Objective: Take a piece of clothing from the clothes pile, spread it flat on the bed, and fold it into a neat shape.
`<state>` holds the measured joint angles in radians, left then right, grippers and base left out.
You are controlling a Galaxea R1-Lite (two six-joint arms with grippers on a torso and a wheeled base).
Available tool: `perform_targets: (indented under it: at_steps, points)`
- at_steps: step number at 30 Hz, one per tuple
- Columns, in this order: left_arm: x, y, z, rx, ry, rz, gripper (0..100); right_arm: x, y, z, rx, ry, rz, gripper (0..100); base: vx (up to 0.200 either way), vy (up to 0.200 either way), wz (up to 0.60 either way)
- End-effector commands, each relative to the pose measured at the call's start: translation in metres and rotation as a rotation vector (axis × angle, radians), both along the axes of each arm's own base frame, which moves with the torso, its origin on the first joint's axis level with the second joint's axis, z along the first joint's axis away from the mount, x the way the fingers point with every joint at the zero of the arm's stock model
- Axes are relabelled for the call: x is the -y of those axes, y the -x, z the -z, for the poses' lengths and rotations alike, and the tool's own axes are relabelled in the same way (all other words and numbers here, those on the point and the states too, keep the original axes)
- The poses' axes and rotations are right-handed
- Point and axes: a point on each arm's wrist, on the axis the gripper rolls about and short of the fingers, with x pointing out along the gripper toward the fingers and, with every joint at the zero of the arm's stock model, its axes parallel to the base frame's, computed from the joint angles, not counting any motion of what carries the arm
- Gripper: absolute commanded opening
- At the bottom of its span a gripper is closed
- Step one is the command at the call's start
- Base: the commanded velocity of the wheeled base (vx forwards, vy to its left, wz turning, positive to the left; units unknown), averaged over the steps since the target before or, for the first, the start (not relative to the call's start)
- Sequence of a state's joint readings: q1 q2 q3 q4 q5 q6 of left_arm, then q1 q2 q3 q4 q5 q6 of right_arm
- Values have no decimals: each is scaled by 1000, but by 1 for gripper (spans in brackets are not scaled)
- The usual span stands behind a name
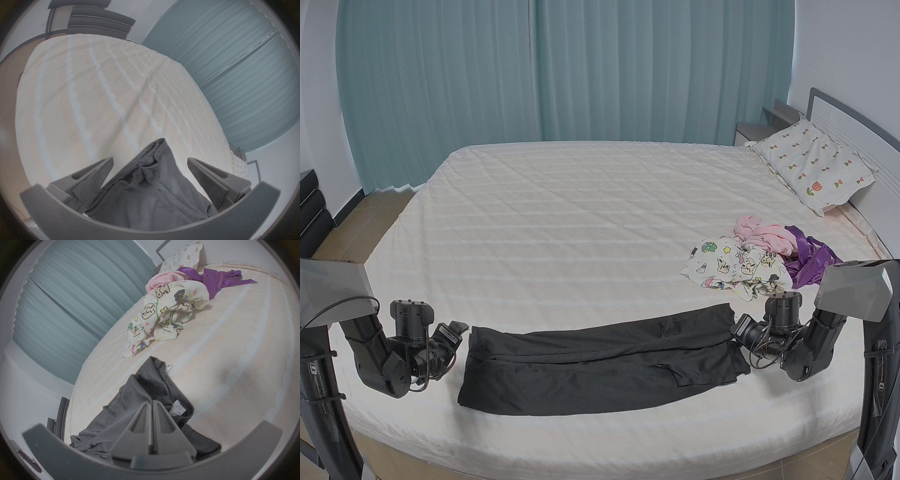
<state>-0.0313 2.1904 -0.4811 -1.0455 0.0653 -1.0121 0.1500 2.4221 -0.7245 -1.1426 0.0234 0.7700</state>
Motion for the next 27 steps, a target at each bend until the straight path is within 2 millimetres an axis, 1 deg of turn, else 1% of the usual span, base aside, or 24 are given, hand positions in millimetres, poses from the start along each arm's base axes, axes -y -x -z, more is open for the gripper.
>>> perform_targets:
  at_steps: [1,2,3,6,8,10,11,12,17,22,25,26,27]
  points:
    - [1,-23,-9,30,-12,67,100,-2,1,2,-6,0,-6,0,0,0,0]
    - [1,-26,-9,16,-18,83,100,-2,1,1,-6,0,-6,0,0,0,0]
    - [2,-28,-8,1,-22,101,100,-2,1,1,-6,0,-7,100,0,0,0]
    - [6,-37,-7,-8,-26,142,100,-3,4,2,-14,-2,-16,100,0,0,0]
    - [6,-44,-2,-6,-40,162,100,-5,6,1,-13,-4,-21,100,0,0,0]
    - [6,-45,-1,-6,-41,165,100,-5,6,1,-13,-4,-22,100,0,0,0]
    - [5,-53,7,-13,-87,198,100,-7,6,2,-10,-4,-28,100,0,0,0]
    - [5,-55,10,-14,-98,208,100,-7,7,3,-15,-4,-28,100,0,0,0]
    - [6,-61,21,-26,-104,223,100,-10,7,3,-17,-15,-29,100,0,0,0]
    - [7,-73,28,-17,-125,248,100,-10,7,2,-17,-23,-25,100,0,0,0]
    - [6,-74,32,-24,-143,260,100,-10,7,3,-19,-24,-27,100,0,0,0]
    - [7,-74,33,-26,-145,262,0,-11,7,3,-17,-24,-28,100,0,0,0]
    - [6,-74,33,-28,-148,259,0,-11,7,3,-17,-24,-28,100,0,0,0]
